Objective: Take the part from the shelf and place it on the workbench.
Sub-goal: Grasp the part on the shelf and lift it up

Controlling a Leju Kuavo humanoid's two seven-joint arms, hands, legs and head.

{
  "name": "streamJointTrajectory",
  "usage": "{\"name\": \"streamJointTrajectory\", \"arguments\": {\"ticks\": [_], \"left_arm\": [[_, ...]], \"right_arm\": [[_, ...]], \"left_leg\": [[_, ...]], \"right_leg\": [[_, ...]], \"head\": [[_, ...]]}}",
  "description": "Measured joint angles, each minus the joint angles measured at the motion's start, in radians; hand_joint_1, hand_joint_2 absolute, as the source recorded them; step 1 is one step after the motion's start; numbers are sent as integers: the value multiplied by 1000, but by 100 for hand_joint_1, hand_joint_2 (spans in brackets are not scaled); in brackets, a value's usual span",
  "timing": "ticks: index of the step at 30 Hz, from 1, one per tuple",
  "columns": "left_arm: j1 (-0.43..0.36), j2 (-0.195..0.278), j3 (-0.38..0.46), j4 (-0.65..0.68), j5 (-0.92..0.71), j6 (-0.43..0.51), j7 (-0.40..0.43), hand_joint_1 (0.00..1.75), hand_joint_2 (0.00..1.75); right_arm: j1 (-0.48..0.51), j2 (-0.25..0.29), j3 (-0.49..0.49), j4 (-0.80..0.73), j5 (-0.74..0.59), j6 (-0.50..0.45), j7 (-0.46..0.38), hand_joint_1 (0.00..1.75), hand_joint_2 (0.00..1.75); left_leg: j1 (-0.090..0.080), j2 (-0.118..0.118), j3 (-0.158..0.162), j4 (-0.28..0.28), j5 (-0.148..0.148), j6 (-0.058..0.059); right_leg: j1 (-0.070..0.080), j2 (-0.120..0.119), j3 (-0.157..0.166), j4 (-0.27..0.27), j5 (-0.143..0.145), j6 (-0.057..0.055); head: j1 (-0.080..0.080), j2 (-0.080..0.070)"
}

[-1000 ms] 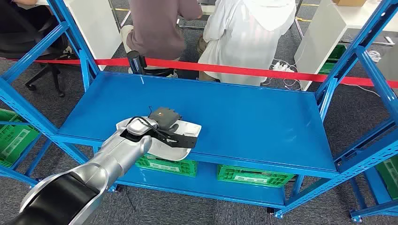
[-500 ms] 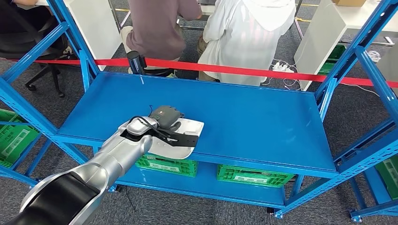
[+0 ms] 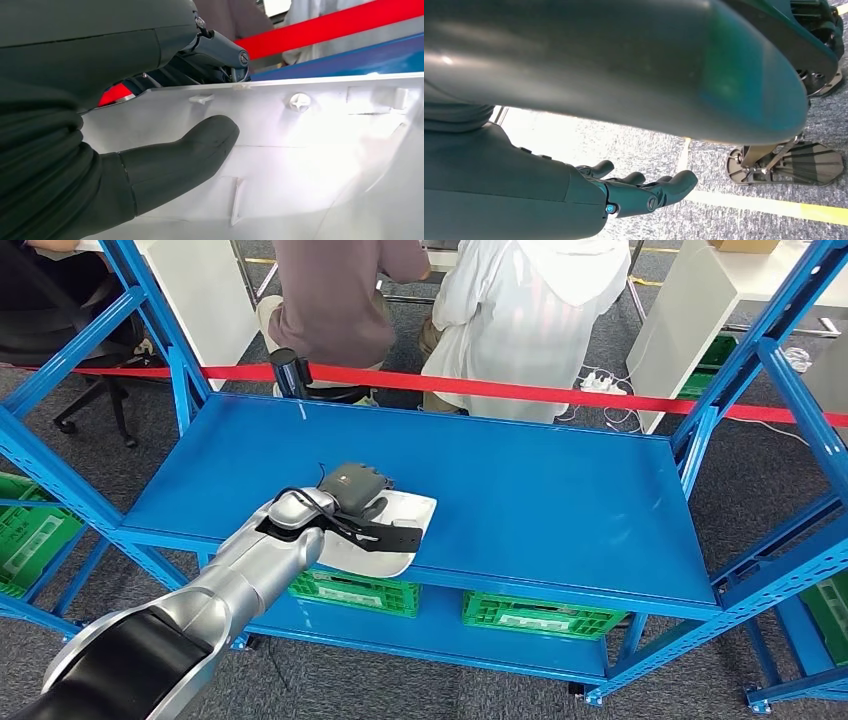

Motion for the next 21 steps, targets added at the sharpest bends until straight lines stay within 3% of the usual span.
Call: {"name": "streamJointTrajectory", "arguments": {"ticks": [10, 15, 21], "left_arm": [[1, -2, 1, -5, 49, 158, -84, 175, 175], [-23, -20, 29, -30, 163, 261, -181, 175, 175], [-79, -45, 83, -71, 282, 269, -247, 175, 175]], "right_arm": [[0, 0, -7, 0, 2, -7, 1, 0, 0], [0, 0, -18, 0, -4, -18, 1, 0, 0], [1, 0, -33, 0, -7, -20, 1, 0, 0]], "left_leg": [[0, 0, 0, 0, 0, 0], [0, 0, -1, 0, 0, 0], [0, 0, -1, 0, 0, 0]], "right_leg": [[0, 0, -1, 0, 0, 0], [0, 0, -1, 0, 0, 0], [0, 1, -1, 0, 0, 0]], "head": [[0, 0], [0, 0], [0, 0]]}}
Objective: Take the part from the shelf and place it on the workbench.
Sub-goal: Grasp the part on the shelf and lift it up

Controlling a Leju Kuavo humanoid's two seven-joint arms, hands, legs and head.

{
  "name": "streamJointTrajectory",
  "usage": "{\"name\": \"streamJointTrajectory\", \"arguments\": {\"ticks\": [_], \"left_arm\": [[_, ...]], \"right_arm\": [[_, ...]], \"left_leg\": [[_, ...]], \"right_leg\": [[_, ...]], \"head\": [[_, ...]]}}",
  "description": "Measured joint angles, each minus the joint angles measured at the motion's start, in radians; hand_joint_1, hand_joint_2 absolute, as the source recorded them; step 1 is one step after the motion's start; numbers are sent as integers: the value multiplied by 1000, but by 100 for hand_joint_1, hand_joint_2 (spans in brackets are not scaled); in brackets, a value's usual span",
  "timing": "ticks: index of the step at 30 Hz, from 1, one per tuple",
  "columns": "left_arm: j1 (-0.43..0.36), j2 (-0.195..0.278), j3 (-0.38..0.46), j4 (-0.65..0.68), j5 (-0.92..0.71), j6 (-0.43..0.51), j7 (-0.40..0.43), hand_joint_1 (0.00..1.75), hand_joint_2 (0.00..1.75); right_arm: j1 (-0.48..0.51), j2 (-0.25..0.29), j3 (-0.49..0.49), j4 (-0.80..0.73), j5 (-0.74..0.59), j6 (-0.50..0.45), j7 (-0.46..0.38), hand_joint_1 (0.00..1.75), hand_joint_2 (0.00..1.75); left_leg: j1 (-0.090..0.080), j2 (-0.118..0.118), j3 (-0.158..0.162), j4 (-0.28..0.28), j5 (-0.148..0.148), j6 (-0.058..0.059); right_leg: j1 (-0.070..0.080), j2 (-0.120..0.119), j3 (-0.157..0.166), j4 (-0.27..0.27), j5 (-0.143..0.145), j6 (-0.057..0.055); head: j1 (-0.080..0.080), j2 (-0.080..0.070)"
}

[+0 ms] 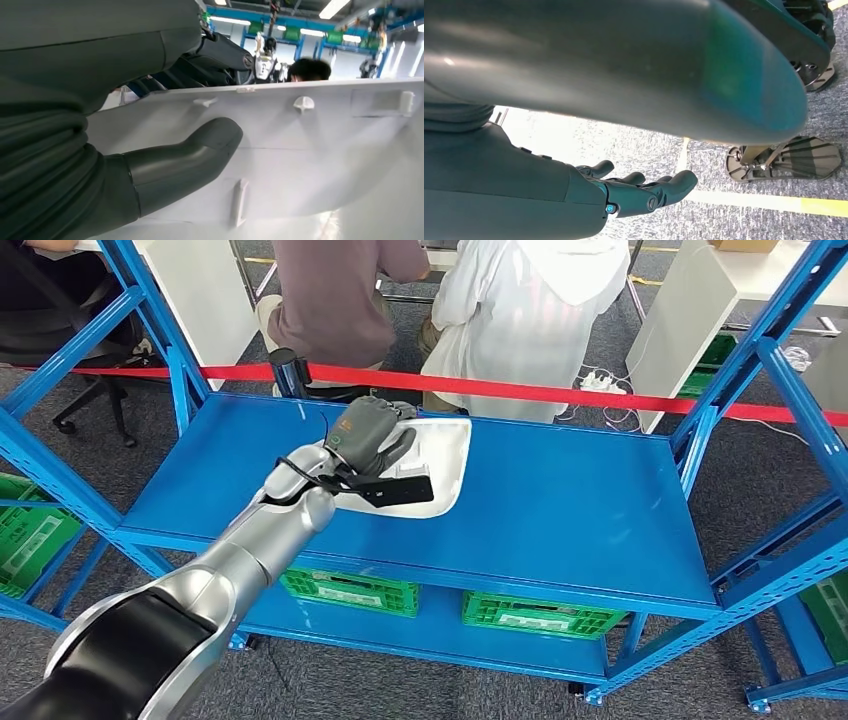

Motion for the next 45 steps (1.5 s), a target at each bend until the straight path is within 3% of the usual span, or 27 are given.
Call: {"name": "streamJointTrajectory", "arguments": {"ticks": [9, 15, 22, 28, 30, 33, 34, 35, 36, 37, 39, 40, 43, 45], "left_arm": [[-36, -11, 47, -146, 224, 6, -84, 175, 175], [20, 42, 50, -490, 462, -60, -62, 175, 175], [88, 86, 50, -740, 520, -94, -50, 175, 175], [160, 106, 50, -896, 545, -120, -23, 175, 175], [176, 109, 50, -939, 546, -127, -14, 175, 175], [200, 113, 50, -979, 545, -131, -6, 175, 175], [210, 115, 50, -989, 544, -133, -4, 175, 175], [217, 116, 50, -998, 543, -135, -1, 175, 175], [222, 117, 50, -1007, 540, -136, 1, 175, 175], [225, 118, 51, -1015, 538, -138, 3, 175, 175], [228, 119, 53, -1031, 534, -140, 6, 175, 175], [230, 120, 55, -1037, 533, -142, 7, 175, 175], [234, 122, 63, -1050, 531, -144, 8, 175, 175], [237, 126, 68, -1056, 530, -144, 8, 175, 175]], "right_arm": [[0, 6, -24, 0, 0, -21, -4, 0, 0], [3, 10, -43, 0, 0, -40, -6, 0, 0], [4, 12, -51, 0, 2, -44, -5, 0, 0], [4, 16, -52, 0, 7, -42, -8, 0, 0], [3, 15, -52, 0, 10, -40, -10, 0, 0], [2, 15, -52, 0, 12, -39, -11, 0, 0], [2, 15, -53, 0, 13, -39, -9, 0, 0], [2, 15, -53, 0, 14, -40, -8, 0, 0], [2, 15, -53, 0, 15, -41, -6, 0, 0], [2, 15, -54, 0, 16, -43, -4, 0, 0], [-1, 14, -56, 0, 17, -45, -1, 0, 0], [-2, 14, -57, 0, 17, -46, 0, 0, 0], [-4, 15, -59, 0, 16, -46, 1, 0, 0], [-4, 16, -61, 0, 16, -45, 1, 0, 0]], "left_leg": [[0, 0, -1, 0, 0, 0], [0, 0, -1, 0, -1, -1], [-1, 0, -1, 1, -2, 0], [-7, 2, -1, 5, -4, 18], [-3, 4, 0, -2, 4, 27], [-4, 7, -5, -1, 6, 33], [-5, 7, -8, 2, 6, 33], [-6, 7, -13, 8, 6, 32], [-6, 6, -19, 15, 5, 31], [-6, 5, -26, 24, 3, 29], [-6, 2, -40, 42, 0, 19], [-7, 0, -45, 49, 0, 12], [-8, -2, -55, 53, 8, -11], [-6, 3, -71, 79, -20, -22]], "right_leg": [[0, 0, 0, 0, 0, 0], [0, 1, -1, 0, -1, 0], [0, 0, 0, -1, -1, 1], [-7, 0, 2, -1, -3, 16], [-7, -1, -19, 49, -38, 16], [-2, -1, -114, 252, -136, 14], [0, 0, -140, 302, -147, 13], [1, 0, -149, 315, -138, 12], [1, -1, -140, 290, -112, 10], [1, -1, -112, 230, -76, 8], [3, 1, -60, 118, -31, 0], [6, 2, -48, 89, -24, -6], [9, 4, -59, 85, -18, -28], [6, 0, -71, 82, -5, -46]], "head": [[0, 0], [0, 0], [0, 0], [0, 0], [3, 0], [9, 0], [9, 0], [9, 0], [9, 0], [9, 0], [9, 0], [9, 0], [7, 0], [4, 0]]}}
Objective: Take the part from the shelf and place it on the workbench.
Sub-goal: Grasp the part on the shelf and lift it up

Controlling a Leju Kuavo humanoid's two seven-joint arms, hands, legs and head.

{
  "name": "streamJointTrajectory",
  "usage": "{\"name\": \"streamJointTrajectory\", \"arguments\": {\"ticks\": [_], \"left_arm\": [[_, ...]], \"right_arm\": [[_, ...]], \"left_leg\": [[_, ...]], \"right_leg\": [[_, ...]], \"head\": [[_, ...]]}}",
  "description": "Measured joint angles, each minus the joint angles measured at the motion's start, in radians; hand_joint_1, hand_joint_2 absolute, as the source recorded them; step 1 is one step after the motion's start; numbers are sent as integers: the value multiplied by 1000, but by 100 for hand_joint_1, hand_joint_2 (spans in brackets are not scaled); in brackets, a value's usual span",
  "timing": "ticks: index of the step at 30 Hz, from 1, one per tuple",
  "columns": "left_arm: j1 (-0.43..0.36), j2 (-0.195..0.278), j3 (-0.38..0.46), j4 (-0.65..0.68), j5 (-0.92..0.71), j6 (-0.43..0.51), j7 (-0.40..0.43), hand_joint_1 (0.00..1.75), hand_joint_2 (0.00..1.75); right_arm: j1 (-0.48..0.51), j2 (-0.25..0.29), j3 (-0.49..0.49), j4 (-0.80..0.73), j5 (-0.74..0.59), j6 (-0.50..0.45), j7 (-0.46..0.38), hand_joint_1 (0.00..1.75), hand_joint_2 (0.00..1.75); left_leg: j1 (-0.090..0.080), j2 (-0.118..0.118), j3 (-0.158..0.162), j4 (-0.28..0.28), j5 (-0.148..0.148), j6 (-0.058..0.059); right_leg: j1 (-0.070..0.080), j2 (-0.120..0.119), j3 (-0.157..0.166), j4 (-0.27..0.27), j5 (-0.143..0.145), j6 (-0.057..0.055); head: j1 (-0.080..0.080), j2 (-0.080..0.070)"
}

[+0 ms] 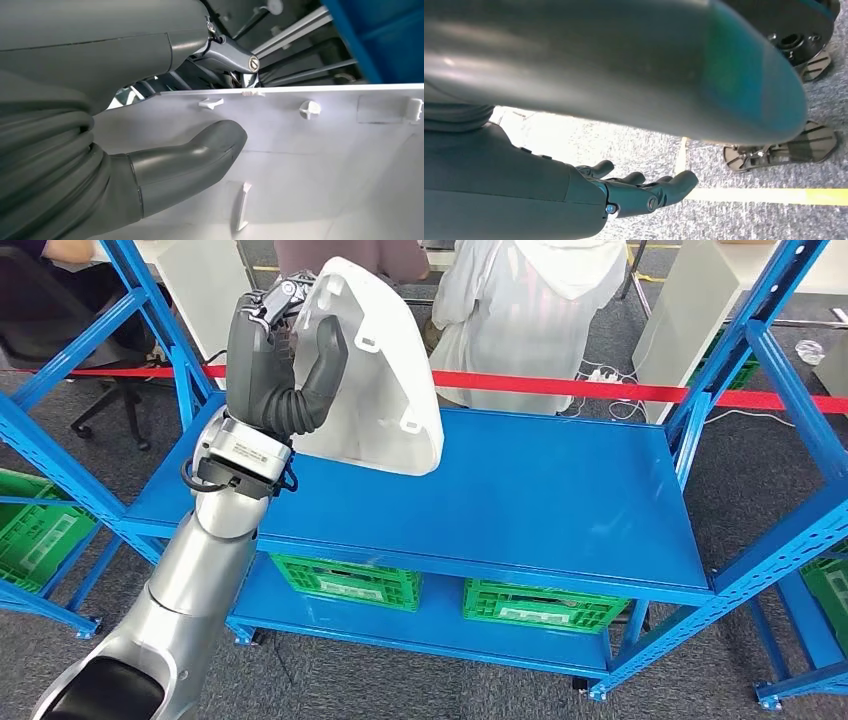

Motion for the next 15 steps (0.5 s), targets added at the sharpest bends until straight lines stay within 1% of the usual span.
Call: {"name": "streamJointTrajectory", "arguments": {"ticks": [1, 2, 3, 4, 5, 6, 7, 8, 9, 10, 11, 13, 14, 15], "left_arm": [[2, 3, 2, -2, 0, 0, 0, 175, 175], [5, 5, 4, -4, -1, 0, 0, 175, 175], [8, 8, 6, -5, -1, 0, 0, 175, 175], [12, 11, 7, -6, -1, -1, 0, 175, 175], [17, 14, 8, -6, -1, -1, 0, 175, 175], [20, 16, 9, -6, -1, -1, 0, 175, 175], [22, 18, 9, -7, -1, -2, 0, 175, 175], [22, 19, 10, -10, -1, -2, -1, 175, 175], [23, 19, 10, -13, -1, -2, -1, 175, 175], [23, 20, 11, -16, -1, -2, -2, 175, 175], [23, 21, 12, -19, -2, -2, -3, 175, 175], [27, 25, 18, -24, -4, 1, -7, 175, 175], [31, 28, 21, -27, -5, 4, -10, 175, 175], [36, 31, 24, -32, -6, 7, -13, 175, 175]], "right_arm": [[0, 0, -1, 0, 0, 0, 0, 0, 0], [1, 0, -2, 0, 0, 1, 0, 0, 0], [1, 0, -4, 0, 0, 1, 0, 0, 0], [1, 0, -4, 0, 1, 2, 0, 0, 0], [2, 0, -5, 0, 1, 3, 0, 0, 0], [2, 0, -5, 0, 1, 4, 0, 0, 0], [2, 0, -6, 0, 1, 5, 0, 0, 0], [2, 0, -6, 0, 1, 6, 0, 0, 0], [2, 0, -6, 0, 2, 6, -1, 0, 0], [2, 0, -6, 0, 3, 6, -1, 0, 0], [1, 0, -6, 0, 4, 7, -1, 0, 0], [2, -1, -6, 0, 11, 9, -1, 0, 0], [3, -1, -6, 0, 15, 10, -1, 0, 0], [3, -1, -6, 0, 20, 11, 0, 0, 0]], "left_leg": [[1, 4, -16, 41, -36, -4], [2, 7, -37, 100, -80, -8], [3, 9, -58, 168, -121, -12], [3, 10, -72, 223, -147, -14], [3, 10, -71, 249, -154, -15], [3, 11, -51, 239, -142, -14], [3, 12, -13, 191, -117, -12], [3, 13, 38, 117, -96, -9], [1, 13, 85, 48, -83, -5], [-2, 13, 117, -4, -76, 0], [-4, 13, 131, -31, -78, 6], [-8, 13, 124, -38, -69, 22], [-7, 14, 120, -41, -62, 32], [-6, 16, 113, -44, -52, 42]], "right_leg": [[-2, -2, -8, -2, 8, -7], [-1, -4, -18, -2, 16, -11], [0, -5, -28, -1, 24, -13], [0, -6, -38, -1, 31, -13], [1, -7, -48, -1, 39, -12], [1, -8, -57, 0, 46, -11], [1, -9, -65, 0, 53, -8], [1, -10, -72, 1, 60, -5], [2, -11, -77, 1, 67, 0], [2, -11, -80, 0, 74, 7], [3, -11, -81, -1, 80, 13], [3, -11, -80, -7, 94, 28], [1, -10, -84, -5, 90, 34], [0, -9, -92, 10, 69, 39]], "head": [[-3, 0], [-5, 0], [-7, 0], [-8, 0], [-8, 0], [-9, 0], [-9, 0], [-9, 0], [-9, 0], [-10, 0], [-11, 0], [-13, 0], [-13, 0], [-12, 0]]}}
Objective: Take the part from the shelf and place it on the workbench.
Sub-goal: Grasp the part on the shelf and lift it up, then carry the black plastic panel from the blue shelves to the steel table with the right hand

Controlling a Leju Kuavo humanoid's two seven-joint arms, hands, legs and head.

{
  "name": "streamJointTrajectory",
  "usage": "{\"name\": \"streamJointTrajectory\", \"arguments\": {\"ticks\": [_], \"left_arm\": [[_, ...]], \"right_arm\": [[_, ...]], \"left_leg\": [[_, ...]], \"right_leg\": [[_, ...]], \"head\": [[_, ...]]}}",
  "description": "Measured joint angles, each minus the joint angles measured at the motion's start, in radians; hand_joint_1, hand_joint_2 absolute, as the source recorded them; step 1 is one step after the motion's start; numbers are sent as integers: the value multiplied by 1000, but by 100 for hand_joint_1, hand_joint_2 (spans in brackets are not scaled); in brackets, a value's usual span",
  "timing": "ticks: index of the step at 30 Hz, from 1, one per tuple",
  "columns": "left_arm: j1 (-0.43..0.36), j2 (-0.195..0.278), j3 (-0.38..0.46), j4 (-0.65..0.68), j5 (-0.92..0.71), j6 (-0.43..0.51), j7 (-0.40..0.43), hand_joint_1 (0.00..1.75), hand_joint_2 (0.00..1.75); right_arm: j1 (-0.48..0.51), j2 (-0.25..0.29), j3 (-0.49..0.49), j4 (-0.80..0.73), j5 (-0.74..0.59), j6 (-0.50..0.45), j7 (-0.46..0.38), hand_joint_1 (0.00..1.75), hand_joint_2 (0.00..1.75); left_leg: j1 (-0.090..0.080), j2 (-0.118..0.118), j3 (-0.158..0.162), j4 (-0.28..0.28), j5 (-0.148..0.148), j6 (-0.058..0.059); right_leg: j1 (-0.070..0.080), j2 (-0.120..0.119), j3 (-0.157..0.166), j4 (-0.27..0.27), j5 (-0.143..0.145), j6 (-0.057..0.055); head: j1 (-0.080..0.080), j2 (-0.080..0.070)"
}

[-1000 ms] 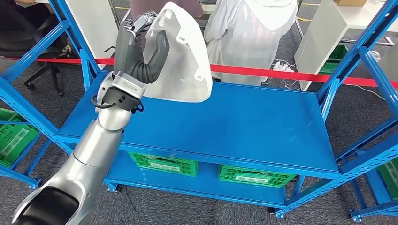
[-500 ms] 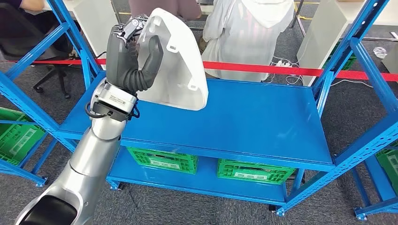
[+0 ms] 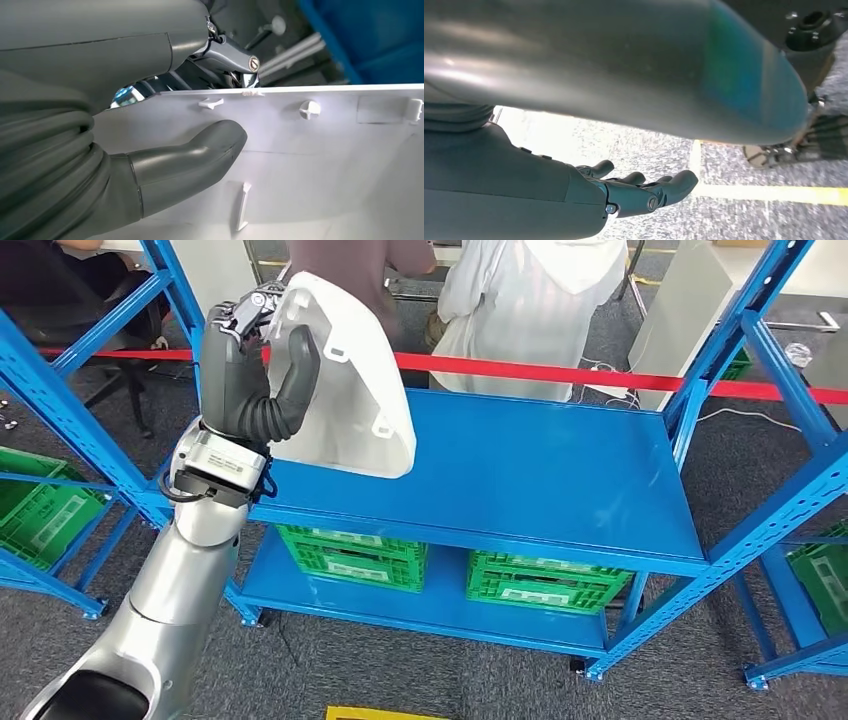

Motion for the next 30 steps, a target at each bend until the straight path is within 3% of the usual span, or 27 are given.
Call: {"name": "streamJointTrajectory", "arguments": {"ticks": [1, 3, 4, 5, 6, 7, 9, 11, 12, 14, 15, 17, 19, 20, 21, 22, 24, 26, 28, 30], "left_arm": [[7, 3, 3, -6, 0, 3, -3, 175, 175], [26, 10, 8, -16, -1, 8, -9, 175, 175], [35, 13, 10, -20, -1, 9, -10, 175, 175], [44, 17, 11, -23, -1, 9, -11, 175, 175], [50, 19, 13, -25, -1, 10, -12, 175, 175], [55, 22, 15, -28, -1, 10, -12, 175, 175], [59, 25, 19, -36, -1, 10, -12, 175, 175], [60, 28, 21, -43, -1, 10, -12, 175, 175], [61, 29, 22, -46, -1, 10, -12, 175, 175], [62, 31, 24, -48, -1, 10, -12, 175, 175], [62, 33, 26, -50, -1, 11, -12, 175, 175], [62, 38, 28, -51, -1, 11, -12, 175, 175], [67, 43, 30, -53, -1, 12, -11, 175, 175], [72, 46, 31, -54, -1, 12, -11, 175, 175], [76, 48, 32, -57, -1, 12, -11, 175, 175], [80, 50, 33, -61, -1, 13, -11, 175, 175], [82, 52, 36, -71, -3, 11, -10, 175, 175], [83, 53, 41, -82, -7, 8, -9, 175, 175], [84, 53, 45, -88, -8, 5, -9, 175, 175], [84, 53, 48, -89, -8, 3, -8, 175, 175]], "right_arm": [[1, 0, 0, 0, 3, 1, 0, 0, 0], [0, 1, 0, 0, 6, 2, 0, 0, 0], [0, 1, 0, 0, 7, 3, 0, 0, 0], [0, 1, 0, 0, 7, 3, 0, 0, 0], [0, 1, 0, 0, 8, 2, 0, 0, 0], [-1, 1, 0, 0, 9, 1, 0, 0, 0], [-2, 0, 0, 0, 11, 0, 0, 0, 0], [-3, -1, 0, 0, 12, 1, 0, 0, 0], [-4, -1, 0, 0, 12, 1, 0, 0, 0], [-4, 0, 0, 0, 12, 1, 0, 0, 0], [-4, 0, 0, 0, 12, 1, 0, 0, 0], [-4, 1, 0, 0, 13, 1, 0, 0, 0], [-4, 1, 0, 0, 15, 2, 0, 0, 0], [-4, 1, 0, 0, 16, 3, 0, 0, 0], [-4, 1, 1, 0, 17, 4, 0, 0, 0], [-4, 2, 1, 0, 18, 5, 0, 0, 0], [-4, 5, 1, 0, 19, 4, 4, 0, 0], [-5, 7, 1, 0, 20, 3, 8, 0, 0], [-5, 8, 1, 0, 20, 1, 11, 0, 0], [-4, 8, 1, 0, 20, -1, 13, 0, 0]], "left_leg": [[2, 1, -9, -3, 12, 9], [0, 2, -35, -2, 34, 18], [-1, 2, -49, 0, 44, 19], [-4, 2, -64, 2, 53, 20], [-5, 2, -79, 6, 62, 19], [-7, 1, -93, 10, 71, 18], [-9, 0, -118, 19, 86, 13], [-10, 1, -129, 23, 99, 3], [-10, 1, -131, 22, 107, -3], [-8, 1, -133, 18, 117, -15], [-8, 1, -140, 27, 103, -21], [-4, 0, -167, 96, 25, -33], [1, 0, -199, 219, -64, -44], [4, 0, -204, 272, -81, -48], [6, 0, -195, 296, -72, -51], [9, 0, -169, 286, -47, -53], [12, 1, -70, 174, -10, -56], [9, -1, 20, 42, -29, -47], [3, -3, 41, -3, -42, -28], [3, 1, 25, -1, -24, -7]], "right_leg": [[0, 1, -14, 34, -38, 3], [2, 2, -50, 154, -137, 5], [4, 2, -63, 215, -167, 5], [5, 3, -66, 256, -177, 4], [7, 3, -52, 263, -165, 1], [10, 3, -20, 237, -141, -3], [18, 4, 83, 106, -111, -20], [27, 5, 150, 3, -118, -33], [31, 5, 158, -18, -123, -37], [29, 4, 149, -26, -106, -45], [26, 1, 141, -28, -95, -52], [21, -4, 119, -33, -69, -63], [20, -5, 89, -32, -46, -64], [19, -6, 73, -32, -34, -63], [18, -7, 57, -31, -22, -61], [17, -7, 40, -29, -10, -57], [15, -8, 12, -24, 11, -48], [15, -8, -1, -20, 29, -35], [15, -7, -3, -25, 49, -21], [11, -6, -10, -21, 45, -8]], "head": [[2, 0], [6, 0], [7, 0], [8, 0], [8, 0], [8, 0], [8, 0], [7, 0], [7, 0], [8, 0], [8, 0], [6, 0], [4, 0], [4, 0], [4, 0], [4, 0], [3, 0], [3, 0], [3, 0], [3, 0]]}}
